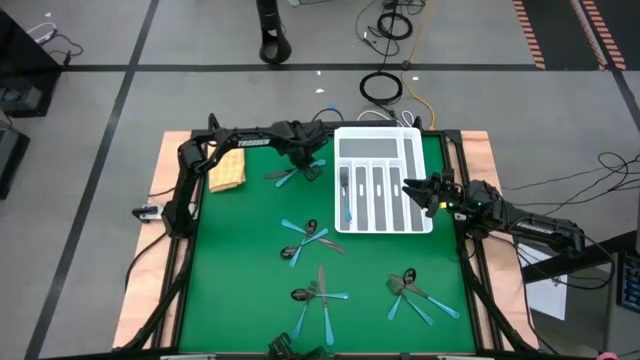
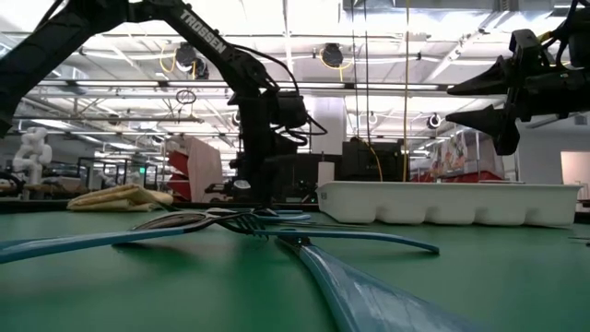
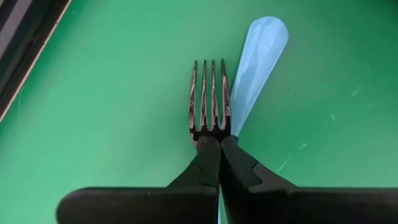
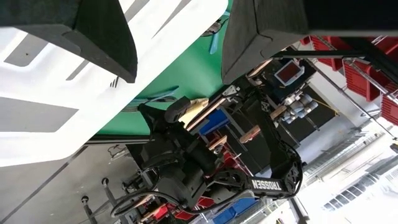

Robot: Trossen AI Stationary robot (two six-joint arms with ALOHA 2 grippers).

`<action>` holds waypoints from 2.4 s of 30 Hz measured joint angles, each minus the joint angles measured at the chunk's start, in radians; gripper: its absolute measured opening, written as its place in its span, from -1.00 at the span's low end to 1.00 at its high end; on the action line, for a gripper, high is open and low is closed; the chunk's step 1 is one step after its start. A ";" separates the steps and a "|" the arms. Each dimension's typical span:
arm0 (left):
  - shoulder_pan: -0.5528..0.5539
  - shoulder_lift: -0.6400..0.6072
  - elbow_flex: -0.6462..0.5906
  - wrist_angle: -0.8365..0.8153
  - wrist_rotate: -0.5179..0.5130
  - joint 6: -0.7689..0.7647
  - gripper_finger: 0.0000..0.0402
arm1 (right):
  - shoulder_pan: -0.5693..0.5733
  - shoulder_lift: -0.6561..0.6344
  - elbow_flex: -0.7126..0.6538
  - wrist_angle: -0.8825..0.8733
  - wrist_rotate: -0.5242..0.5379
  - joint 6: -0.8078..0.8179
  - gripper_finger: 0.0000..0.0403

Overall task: Sort silverware
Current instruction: Put the blue fork into the silverware organizer

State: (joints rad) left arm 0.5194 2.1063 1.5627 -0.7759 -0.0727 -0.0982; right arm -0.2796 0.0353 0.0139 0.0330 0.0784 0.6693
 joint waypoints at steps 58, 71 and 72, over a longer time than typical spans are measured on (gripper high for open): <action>-0.009 0.100 0.104 -0.120 -0.031 -0.025 -0.87 | 0.000 0.000 0.000 0.002 0.034 0.072 0.09; -0.010 0.074 0.101 -0.162 -0.039 -0.019 -0.96 | 0.000 0.000 0.000 0.002 0.034 0.071 0.09; -0.010 0.068 0.101 -0.162 -0.039 -0.019 -0.96 | 0.000 0.000 0.000 0.002 0.034 0.071 0.09</action>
State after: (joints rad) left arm 0.5098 2.1744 1.6638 -0.9382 -0.1118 -0.1177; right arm -0.2798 0.0349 0.0143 0.0349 0.1120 0.7405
